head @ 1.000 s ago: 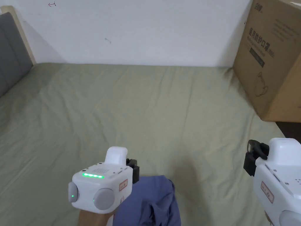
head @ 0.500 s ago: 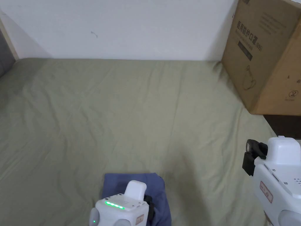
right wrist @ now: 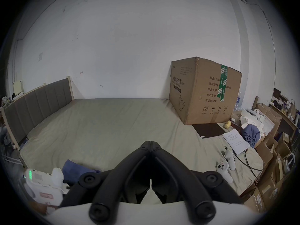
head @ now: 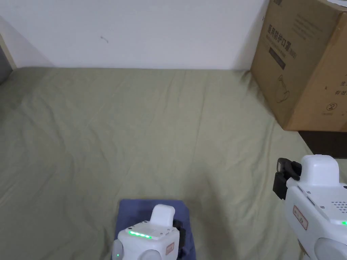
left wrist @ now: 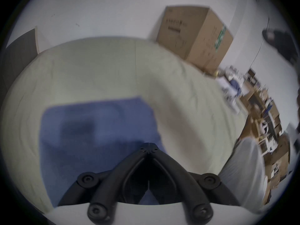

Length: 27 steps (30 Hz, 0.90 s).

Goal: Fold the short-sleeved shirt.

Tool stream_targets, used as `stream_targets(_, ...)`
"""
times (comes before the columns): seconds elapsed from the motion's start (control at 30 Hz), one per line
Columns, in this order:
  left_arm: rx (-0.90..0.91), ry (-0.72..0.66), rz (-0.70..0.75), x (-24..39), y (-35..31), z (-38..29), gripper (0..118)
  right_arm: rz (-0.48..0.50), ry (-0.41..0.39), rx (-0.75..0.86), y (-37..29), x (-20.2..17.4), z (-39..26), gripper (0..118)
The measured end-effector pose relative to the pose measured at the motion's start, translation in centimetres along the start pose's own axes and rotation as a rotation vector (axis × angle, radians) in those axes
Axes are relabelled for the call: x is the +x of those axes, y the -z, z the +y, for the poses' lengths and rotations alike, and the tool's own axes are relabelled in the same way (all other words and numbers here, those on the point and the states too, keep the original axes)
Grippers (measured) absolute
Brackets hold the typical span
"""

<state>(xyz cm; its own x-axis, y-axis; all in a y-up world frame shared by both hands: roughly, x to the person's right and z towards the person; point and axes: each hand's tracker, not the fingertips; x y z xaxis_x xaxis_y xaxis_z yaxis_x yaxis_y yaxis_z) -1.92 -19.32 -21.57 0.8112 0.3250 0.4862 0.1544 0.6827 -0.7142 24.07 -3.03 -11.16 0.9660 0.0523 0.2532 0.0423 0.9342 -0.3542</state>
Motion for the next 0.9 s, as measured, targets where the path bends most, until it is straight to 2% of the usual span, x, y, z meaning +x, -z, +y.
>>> stream_targets(0.2, 0.258, 0.048, -0.001, -0.6, -8.0, 7.1, 0, 0.033, -0.002, 0.079, -1.2, -2.0, 2.0, 0)
stream_targets(0.43, 0.472, 0.149, 0.129, -2.6, -15.6, 12.1, 0, 0.054, -0.001, 0.158, -2.4, -4.7, 3.7, 0)
stream_targets(0.7, 0.651, 0.200, 0.317, -5.5, -20.9, 12.5, 0, 0.023, -0.065, 0.246, -3.3, -7.7, 4.4, 0)
stream_targets(0.77, 0.665, 0.211, 0.379, -6.3, -21.5, 12.1, 0, 0.022, -0.073, 0.259, -3.4, -8.1, 4.3, 0)
stream_targets(0.9, 0.672, 0.190, 0.413, -7.6, -22.1, 11.4, 0, 0.024, -0.077, 0.264, -3.3, -8.7, 4.3, 0)
